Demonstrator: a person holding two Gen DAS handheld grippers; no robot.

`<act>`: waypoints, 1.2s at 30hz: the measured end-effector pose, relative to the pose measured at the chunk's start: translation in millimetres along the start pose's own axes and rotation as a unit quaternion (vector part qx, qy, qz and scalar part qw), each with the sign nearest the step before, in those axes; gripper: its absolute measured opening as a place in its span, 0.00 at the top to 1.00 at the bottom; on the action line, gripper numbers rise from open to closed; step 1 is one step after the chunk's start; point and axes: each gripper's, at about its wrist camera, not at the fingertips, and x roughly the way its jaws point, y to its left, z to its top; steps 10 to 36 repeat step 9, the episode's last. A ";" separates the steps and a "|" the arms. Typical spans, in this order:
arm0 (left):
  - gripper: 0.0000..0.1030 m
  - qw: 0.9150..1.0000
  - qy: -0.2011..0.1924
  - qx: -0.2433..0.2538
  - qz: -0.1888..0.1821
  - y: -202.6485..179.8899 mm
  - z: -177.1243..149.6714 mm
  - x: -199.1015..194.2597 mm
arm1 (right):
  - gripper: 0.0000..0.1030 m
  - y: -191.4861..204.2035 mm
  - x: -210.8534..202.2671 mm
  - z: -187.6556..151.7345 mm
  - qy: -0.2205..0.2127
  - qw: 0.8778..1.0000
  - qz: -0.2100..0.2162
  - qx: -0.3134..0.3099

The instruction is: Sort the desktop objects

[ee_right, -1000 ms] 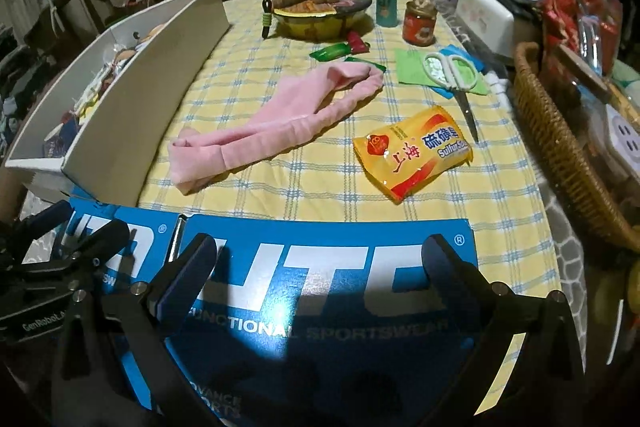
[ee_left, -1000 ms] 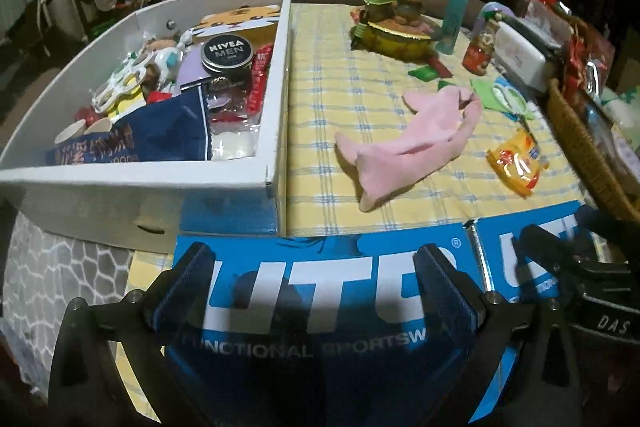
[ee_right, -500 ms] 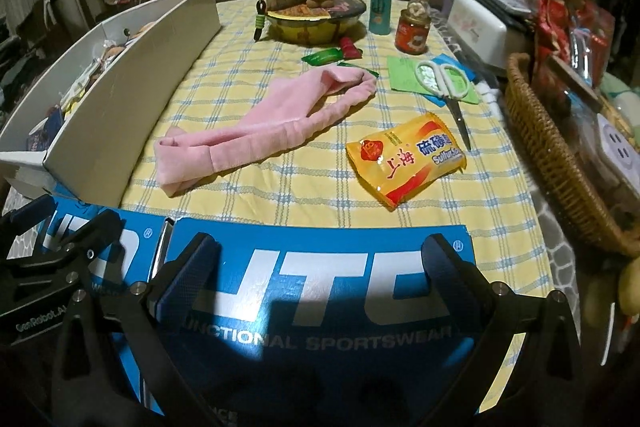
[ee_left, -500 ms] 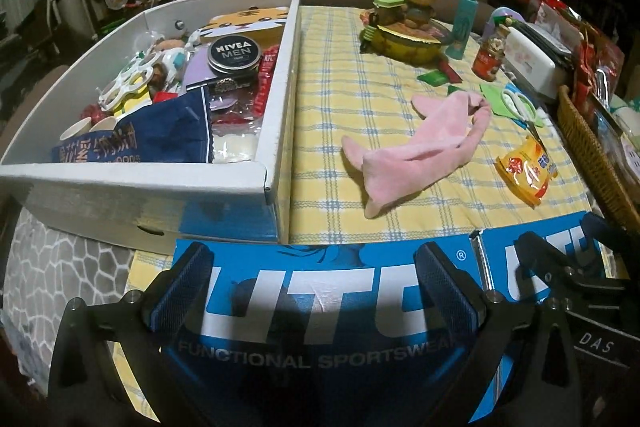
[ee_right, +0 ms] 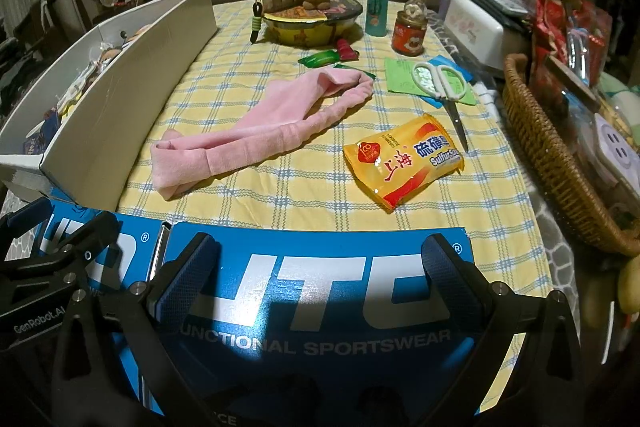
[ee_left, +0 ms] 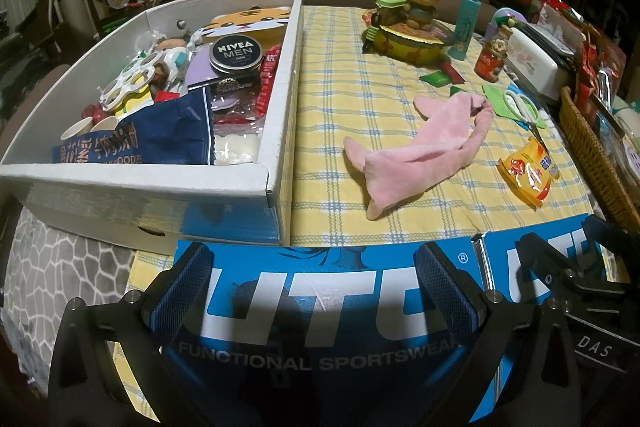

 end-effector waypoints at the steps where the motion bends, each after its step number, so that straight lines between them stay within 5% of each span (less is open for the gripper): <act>1: 0.00 1.000 0.000 0.000 0.000 0.3 -0.1 -0.4 | 0.00 -0.1 0.0 -0.1 0.000 1.000 0.000 0.000; 36: 0.00 1.000 0.000 -0.001 -0.001 0.1 -0.4 -0.5 | 0.00 -0.1 0.0 0.0 0.000 1.000 0.000 0.000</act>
